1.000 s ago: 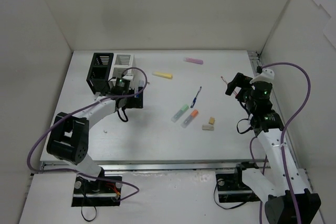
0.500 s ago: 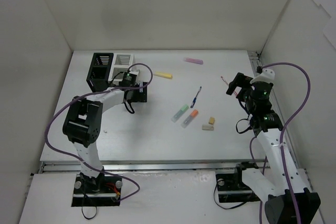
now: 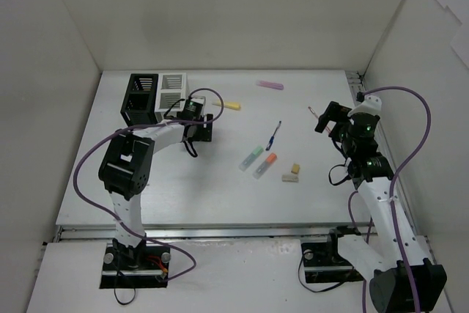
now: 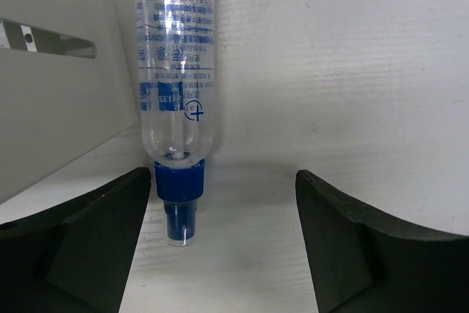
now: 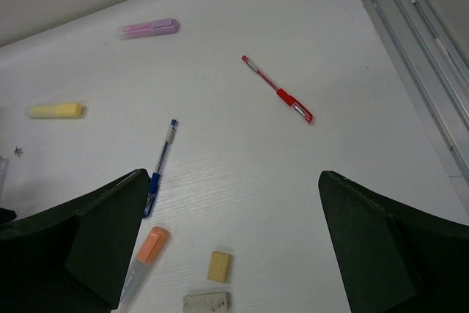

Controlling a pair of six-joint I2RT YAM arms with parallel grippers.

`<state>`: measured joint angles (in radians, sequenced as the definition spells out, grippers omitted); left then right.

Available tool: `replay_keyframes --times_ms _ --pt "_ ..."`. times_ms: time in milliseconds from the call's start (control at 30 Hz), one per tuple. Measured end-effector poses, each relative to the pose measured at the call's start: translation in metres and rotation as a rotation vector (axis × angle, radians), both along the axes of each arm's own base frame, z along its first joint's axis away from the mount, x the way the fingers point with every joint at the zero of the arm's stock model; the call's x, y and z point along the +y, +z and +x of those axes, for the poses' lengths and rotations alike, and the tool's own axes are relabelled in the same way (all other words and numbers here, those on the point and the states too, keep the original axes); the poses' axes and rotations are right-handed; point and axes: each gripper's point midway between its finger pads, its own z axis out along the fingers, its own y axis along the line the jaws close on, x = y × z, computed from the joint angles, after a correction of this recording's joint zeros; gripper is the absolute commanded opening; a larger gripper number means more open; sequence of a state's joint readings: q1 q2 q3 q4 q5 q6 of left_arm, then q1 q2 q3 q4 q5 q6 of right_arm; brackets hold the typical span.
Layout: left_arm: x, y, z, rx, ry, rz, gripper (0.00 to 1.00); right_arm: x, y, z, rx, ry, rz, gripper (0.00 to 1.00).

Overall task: Sort the stationery into containers
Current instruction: Pick up the stationery from the center of the board.

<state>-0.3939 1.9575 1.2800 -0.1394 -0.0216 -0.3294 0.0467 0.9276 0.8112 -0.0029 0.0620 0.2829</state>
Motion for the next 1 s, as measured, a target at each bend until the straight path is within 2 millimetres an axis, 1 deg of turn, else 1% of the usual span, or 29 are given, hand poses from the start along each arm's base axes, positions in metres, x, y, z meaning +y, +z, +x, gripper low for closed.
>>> replay_keyframes --times_ms 67,133,267,333,433,467,567,767,833,933,1000 --pt "0.0 0.0 0.0 -0.002 0.004 0.007 0.75 0.0 0.0 0.0 0.0 0.0 0.0 0.98" --pt "0.002 -0.001 0.0 -0.005 0.014 0.014 0.71 0.0 -0.001 0.0 0.002 0.001 0.0 0.98" --pt "0.005 -0.001 0.004 -0.007 0.035 0.029 0.57 0.002 -0.004 0.002 0.011 0.008 0.003 0.98" --pt "0.006 -0.001 0.004 -0.006 0.044 0.033 0.53 0.002 -0.005 0.003 0.016 0.009 0.003 0.98" --pt "0.008 -0.001 0.004 -0.004 0.057 0.037 0.41 0.002 -0.005 0.003 0.017 0.009 0.003 0.98" --pt "0.008 -0.002 0.003 -0.003 0.062 0.038 0.26 0.002 -0.005 0.003 0.016 0.009 0.003 0.98" --pt "0.012 -0.002 -0.002 0.0 0.082 0.044 0.0 0.002 -0.005 0.003 0.014 0.009 0.003 0.98" --pt "0.014 -0.001 -0.023 0.028 0.076 0.085 0.0 0.004 -0.007 0.004 0.02 0.018 0.006 0.98" --pt "0.015 0.002 -0.031 0.039 0.069 0.093 0.0 0.004 -0.007 0.004 0.019 0.021 0.008 0.98" --pt "0.019 0.017 -0.043 0.035 0.066 0.098 0.0 0.005 -0.007 0.004 0.019 0.024 0.009 0.98" --pt "0.019 0.033 -0.047 0.018 0.064 0.093 0.0 0.005 -0.006 0.004 0.018 0.024 0.009 0.98"
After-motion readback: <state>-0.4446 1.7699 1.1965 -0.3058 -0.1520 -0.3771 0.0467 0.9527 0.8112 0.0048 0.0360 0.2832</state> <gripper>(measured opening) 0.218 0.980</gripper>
